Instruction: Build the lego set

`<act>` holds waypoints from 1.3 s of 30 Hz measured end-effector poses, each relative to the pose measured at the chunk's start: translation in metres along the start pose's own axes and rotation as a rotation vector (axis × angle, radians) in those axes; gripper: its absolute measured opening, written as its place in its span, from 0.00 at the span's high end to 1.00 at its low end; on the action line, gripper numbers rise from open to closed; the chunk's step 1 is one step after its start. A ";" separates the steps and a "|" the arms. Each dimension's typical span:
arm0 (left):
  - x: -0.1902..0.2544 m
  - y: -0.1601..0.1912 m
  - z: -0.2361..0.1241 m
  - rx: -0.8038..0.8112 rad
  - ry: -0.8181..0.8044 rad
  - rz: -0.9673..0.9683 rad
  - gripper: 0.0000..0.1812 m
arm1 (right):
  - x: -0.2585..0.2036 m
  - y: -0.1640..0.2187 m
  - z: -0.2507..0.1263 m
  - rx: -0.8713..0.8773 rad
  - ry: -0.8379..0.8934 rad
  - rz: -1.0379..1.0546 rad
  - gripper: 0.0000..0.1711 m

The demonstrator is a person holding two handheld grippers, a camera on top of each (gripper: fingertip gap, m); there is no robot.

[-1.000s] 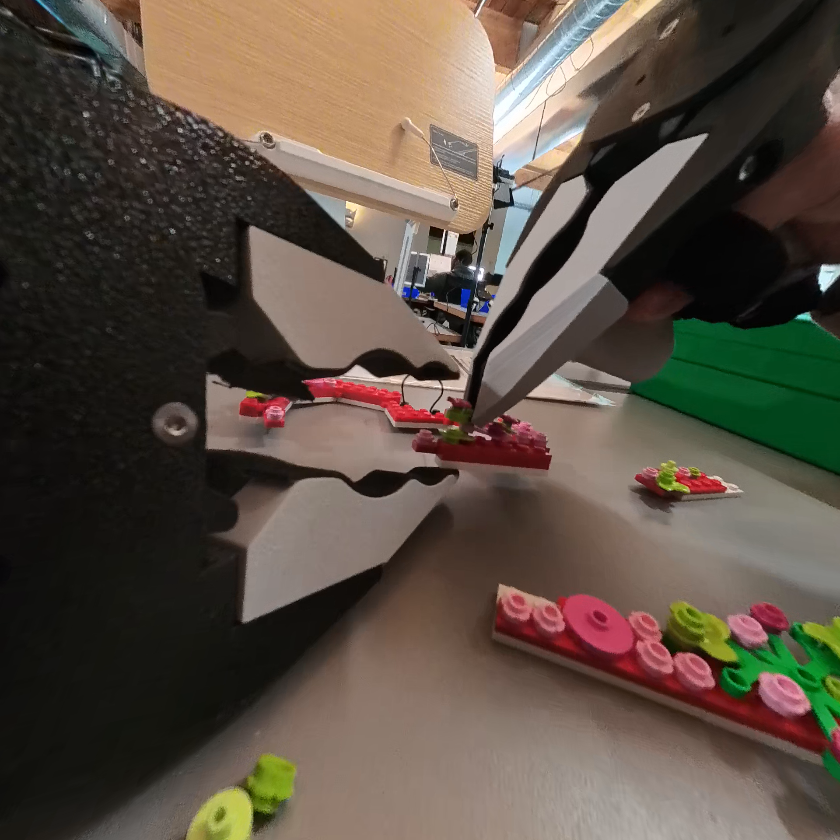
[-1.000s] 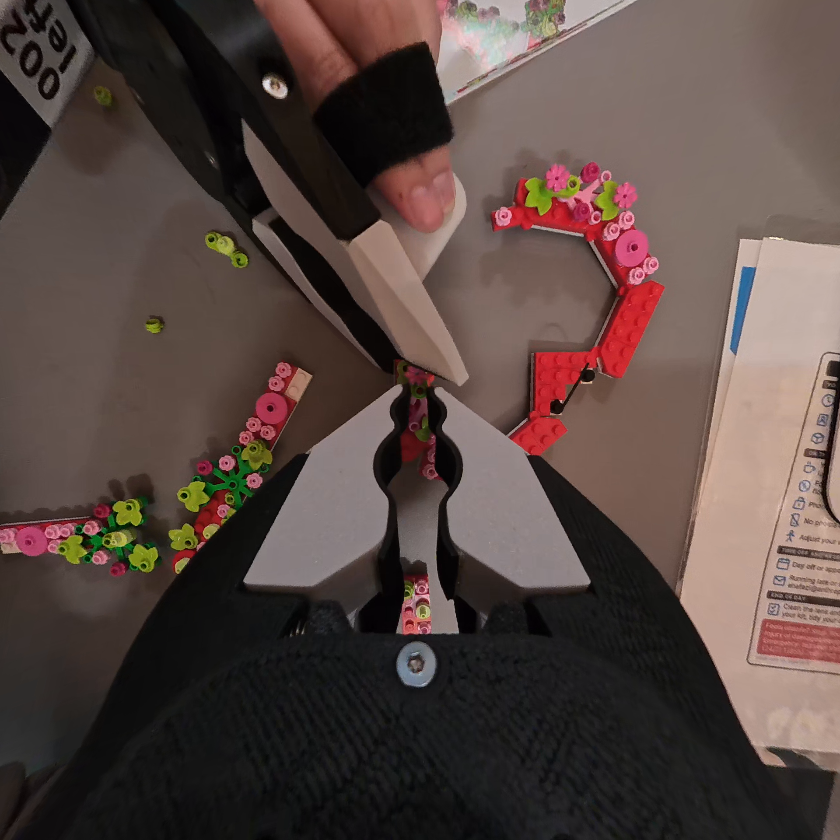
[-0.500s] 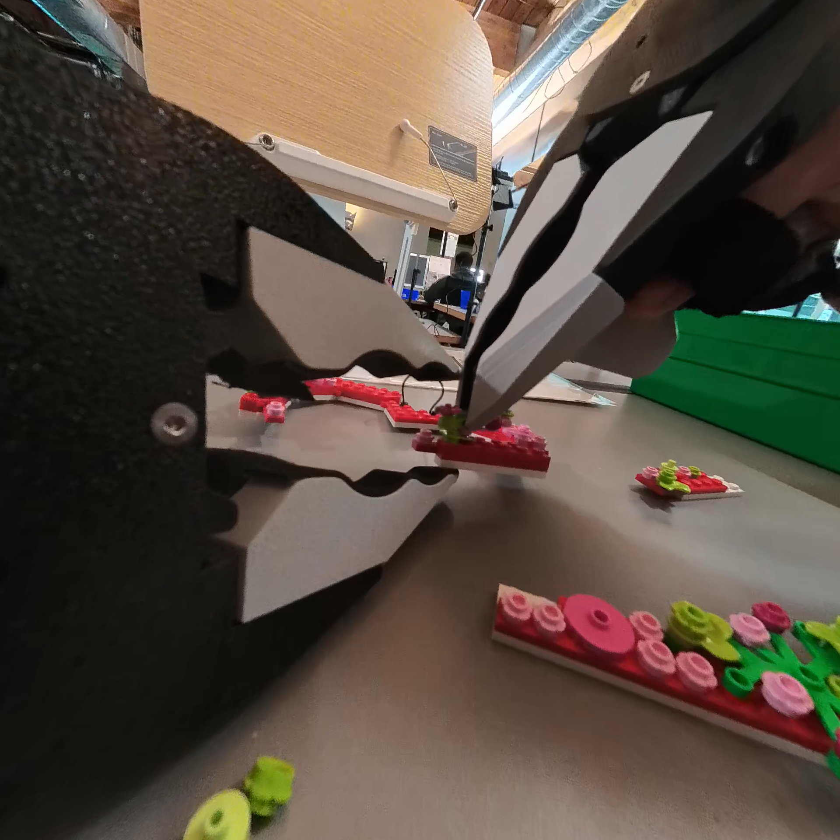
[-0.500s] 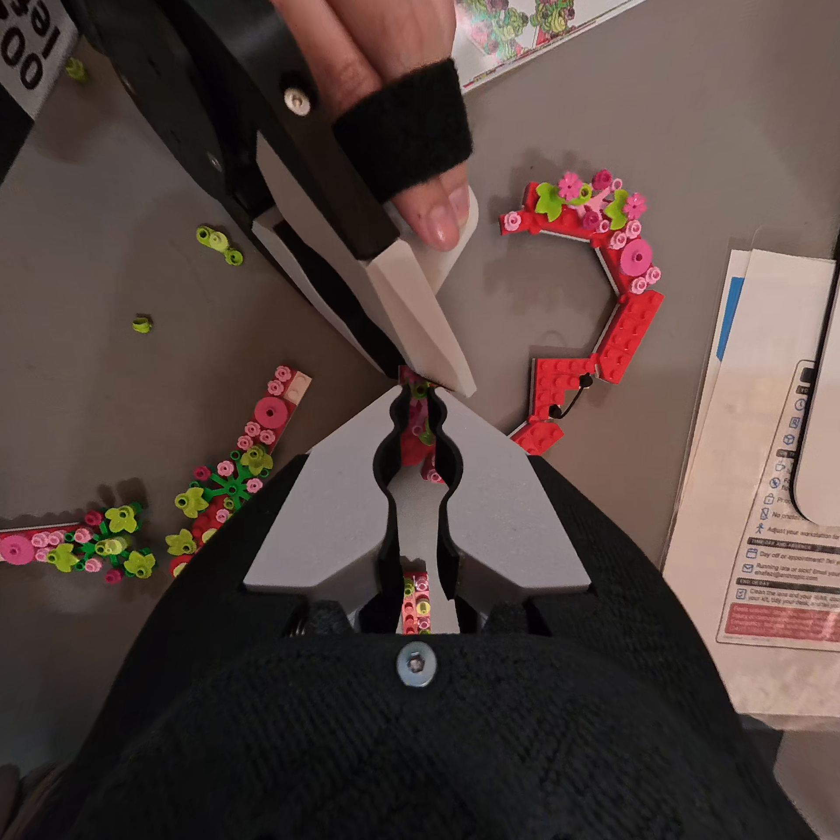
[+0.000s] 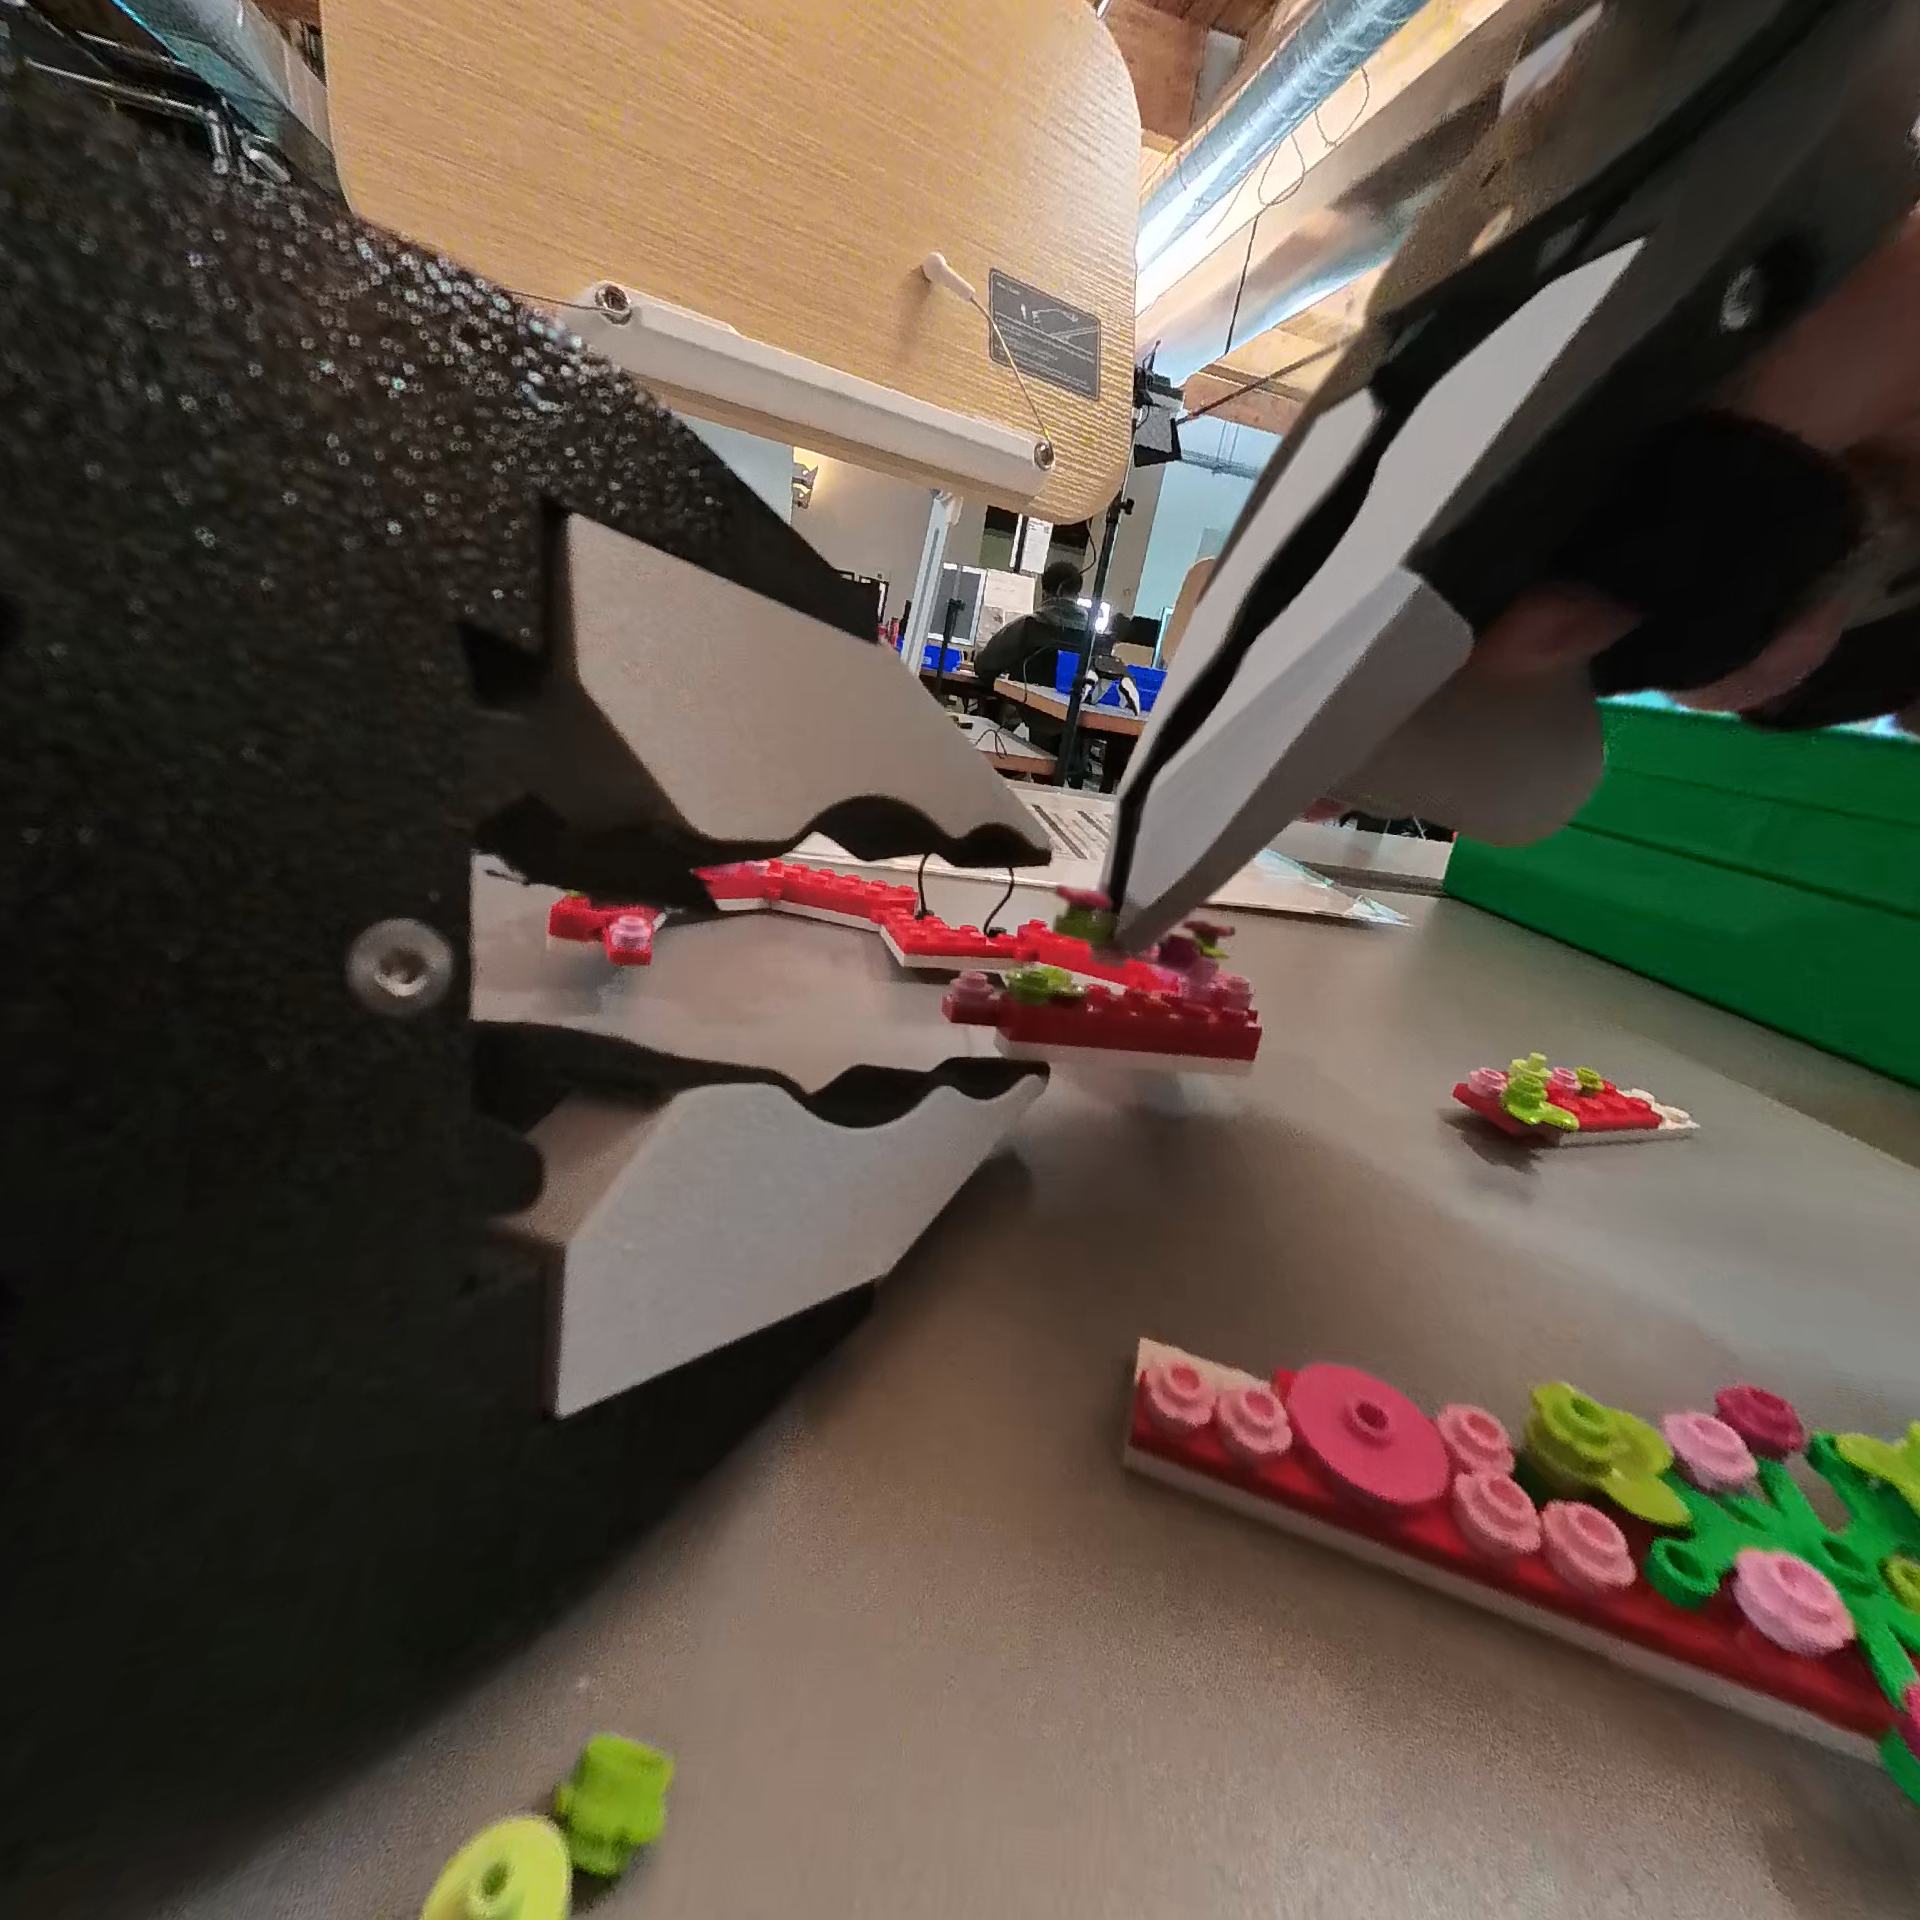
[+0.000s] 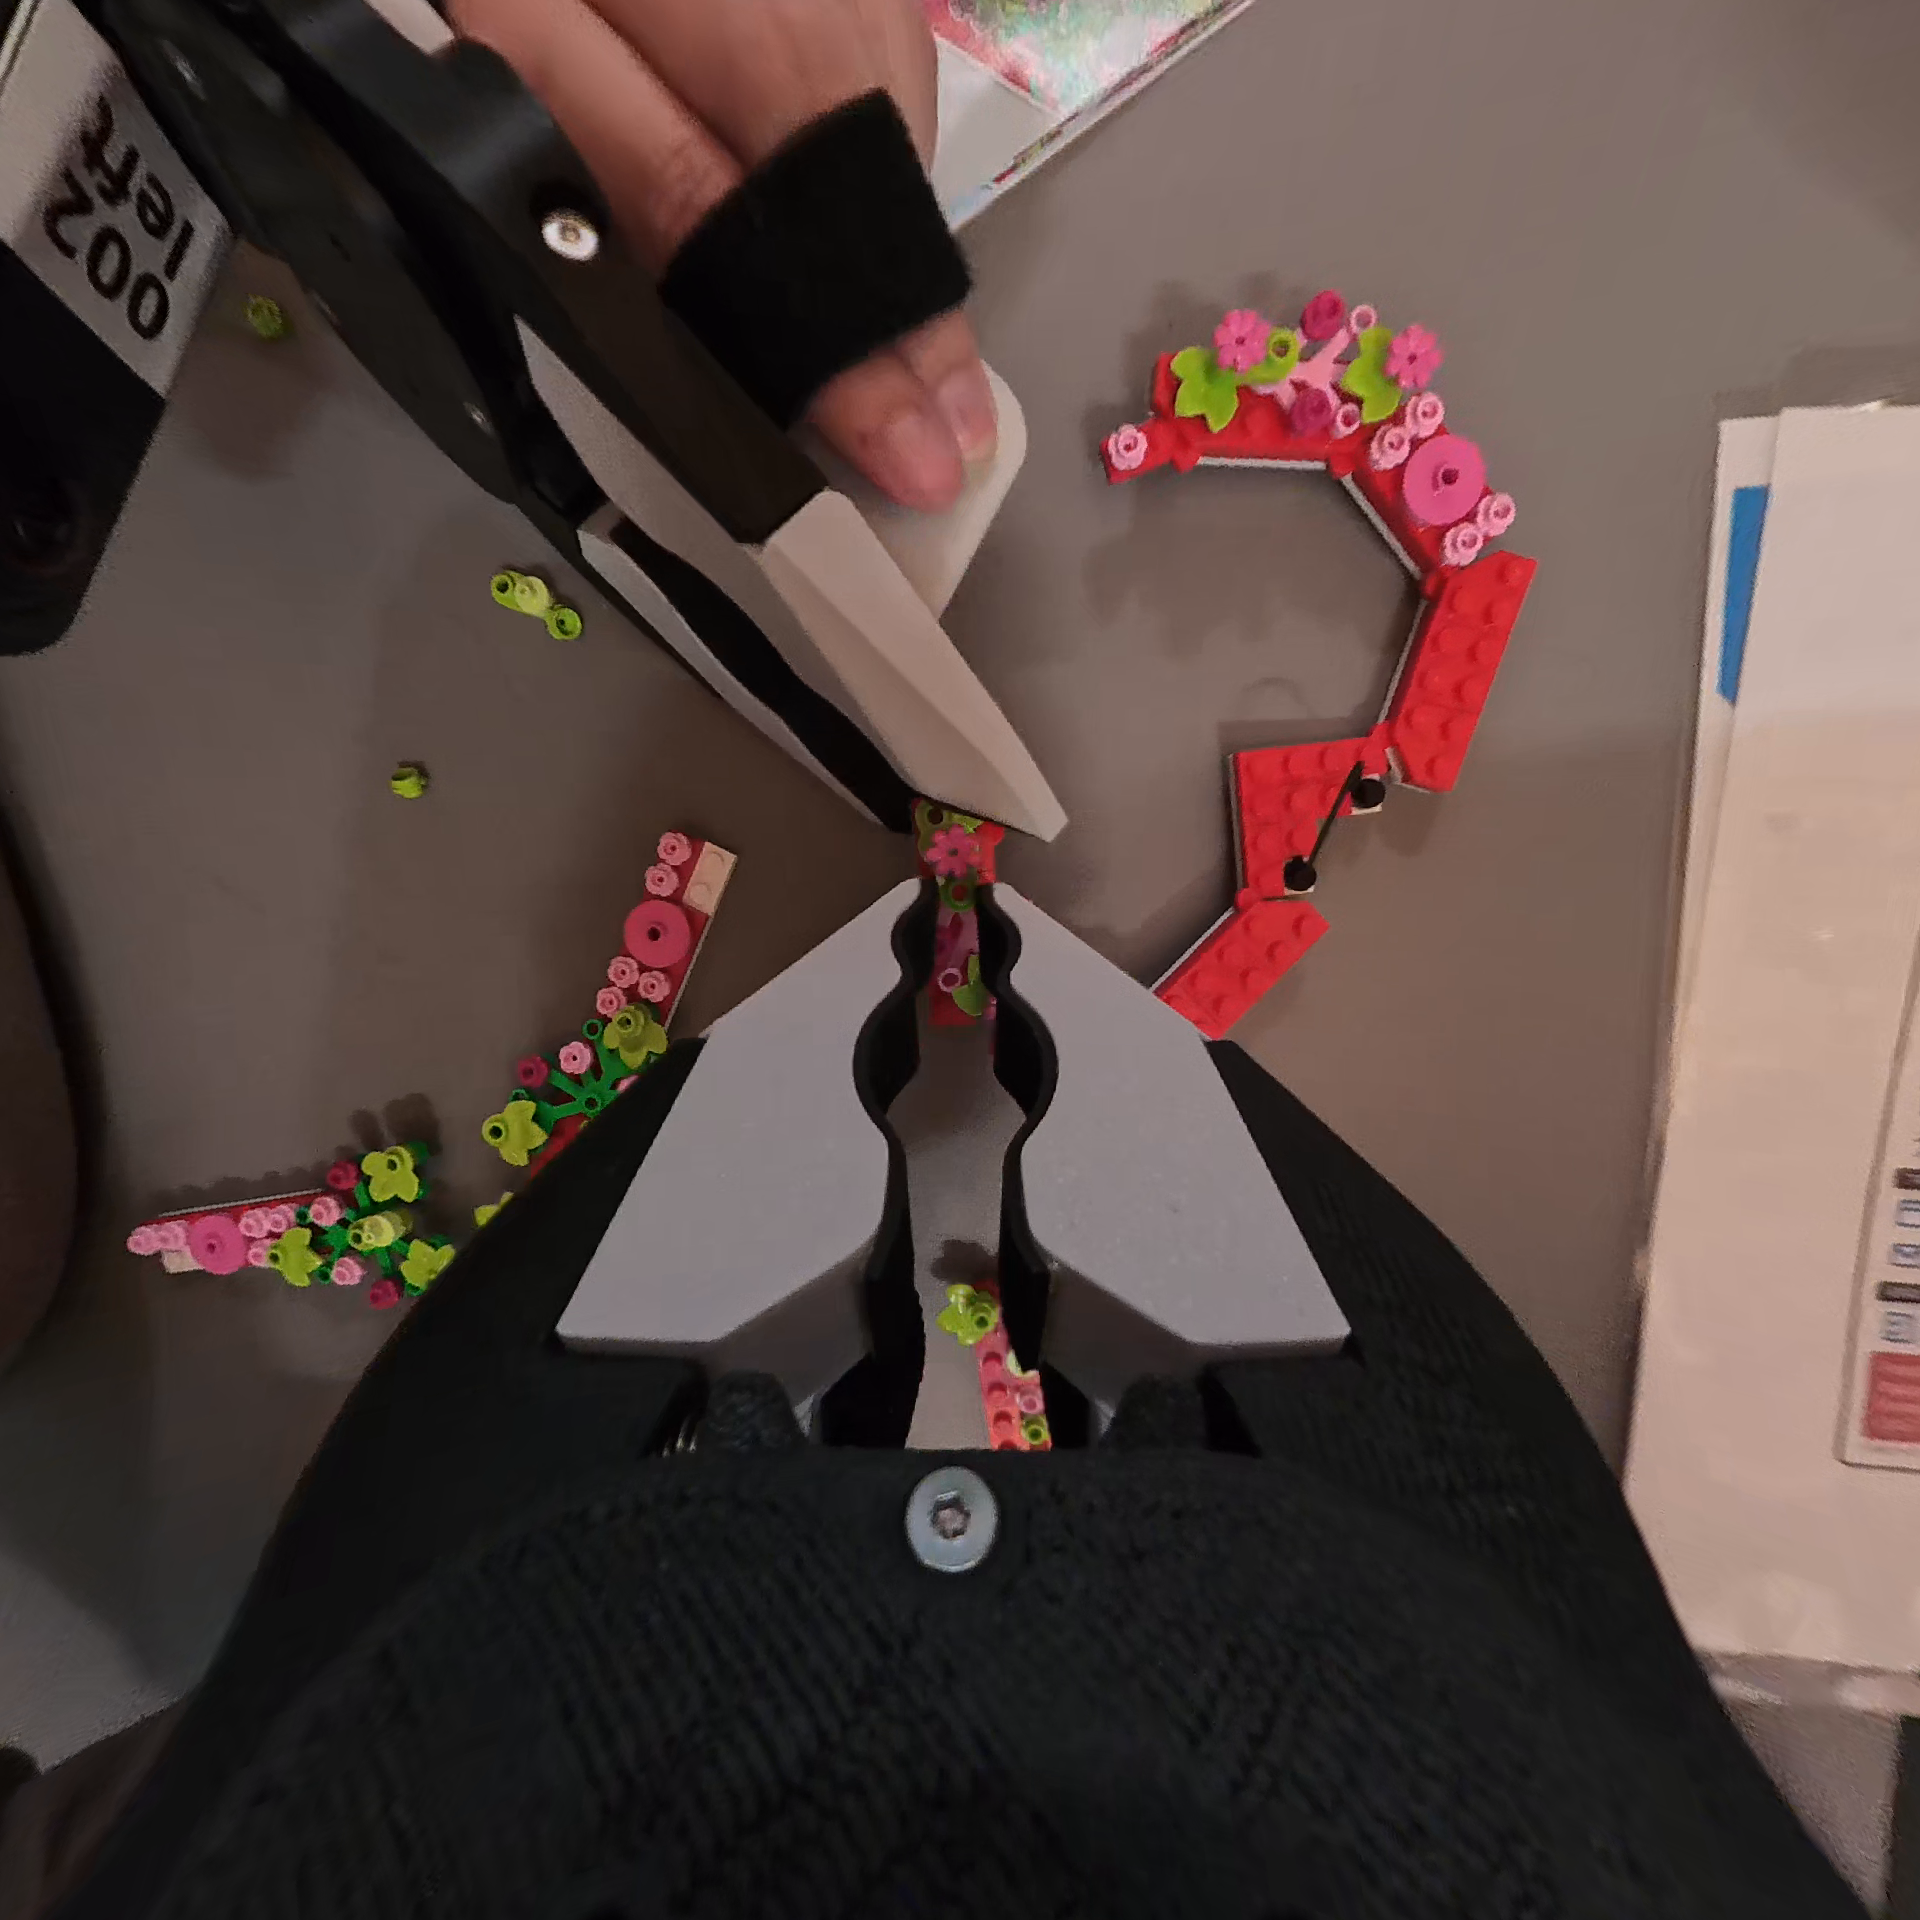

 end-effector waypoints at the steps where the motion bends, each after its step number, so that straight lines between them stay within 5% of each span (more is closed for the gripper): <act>1: 0.000 0.000 0.000 -0.001 0.000 0.000 0.81 | 0.000 0.001 0.001 0.004 -0.021 0.014 0.97; 39: 0.001 0.000 -0.001 0.008 0.012 -0.005 0.83 | -0.004 -0.005 0.007 0.149 -0.013 0.001 0.97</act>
Point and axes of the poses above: each gripper's, where its closed fingertips meet, z out along the fingers, y out of its underside, x = y × z across the jaws, the point moved 2 cm from there along -z, back along the fingers, and after that the axes turned 1 degree about -x, right-handed, at the moved point
